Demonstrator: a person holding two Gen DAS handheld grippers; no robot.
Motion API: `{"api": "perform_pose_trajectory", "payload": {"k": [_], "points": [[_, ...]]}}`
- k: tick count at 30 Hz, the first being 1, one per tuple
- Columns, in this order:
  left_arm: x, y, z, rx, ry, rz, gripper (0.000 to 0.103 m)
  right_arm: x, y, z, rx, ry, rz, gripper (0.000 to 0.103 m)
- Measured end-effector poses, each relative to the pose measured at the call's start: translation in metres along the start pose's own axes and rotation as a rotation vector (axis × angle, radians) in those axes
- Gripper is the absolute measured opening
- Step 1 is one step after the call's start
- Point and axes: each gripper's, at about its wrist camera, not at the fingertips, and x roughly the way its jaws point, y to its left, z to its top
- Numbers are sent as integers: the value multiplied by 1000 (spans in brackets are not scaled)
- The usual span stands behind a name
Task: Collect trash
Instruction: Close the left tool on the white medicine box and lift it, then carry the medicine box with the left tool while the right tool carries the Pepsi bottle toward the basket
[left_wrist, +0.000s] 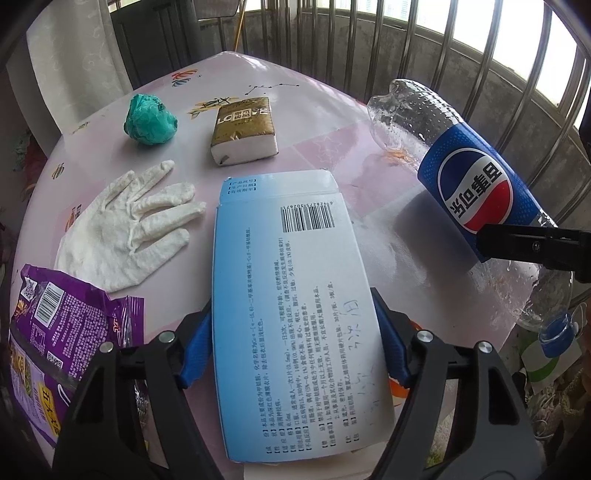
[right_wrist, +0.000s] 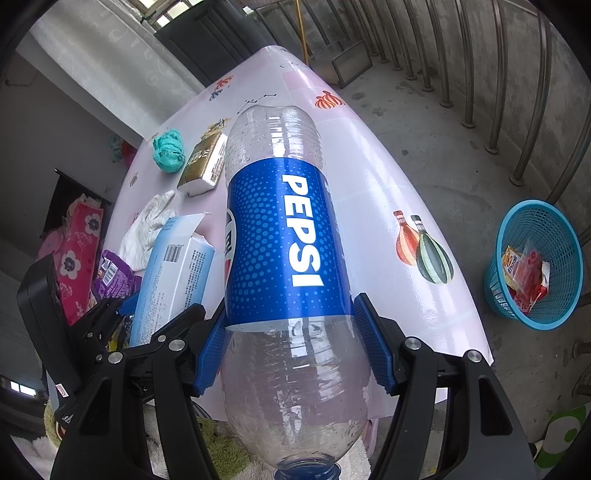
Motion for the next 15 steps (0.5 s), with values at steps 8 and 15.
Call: {"api": "perform_pose_trajectory", "payload": {"k": [8, 15], "points": [[-11, -5, -1, 18, -30, 13, 70, -2, 1, 0, 4, -6, 1, 64], [-23, -9, 1, 38, -66, 33, 70, -10, 0, -1, 7, -30, 8, 64]]}}
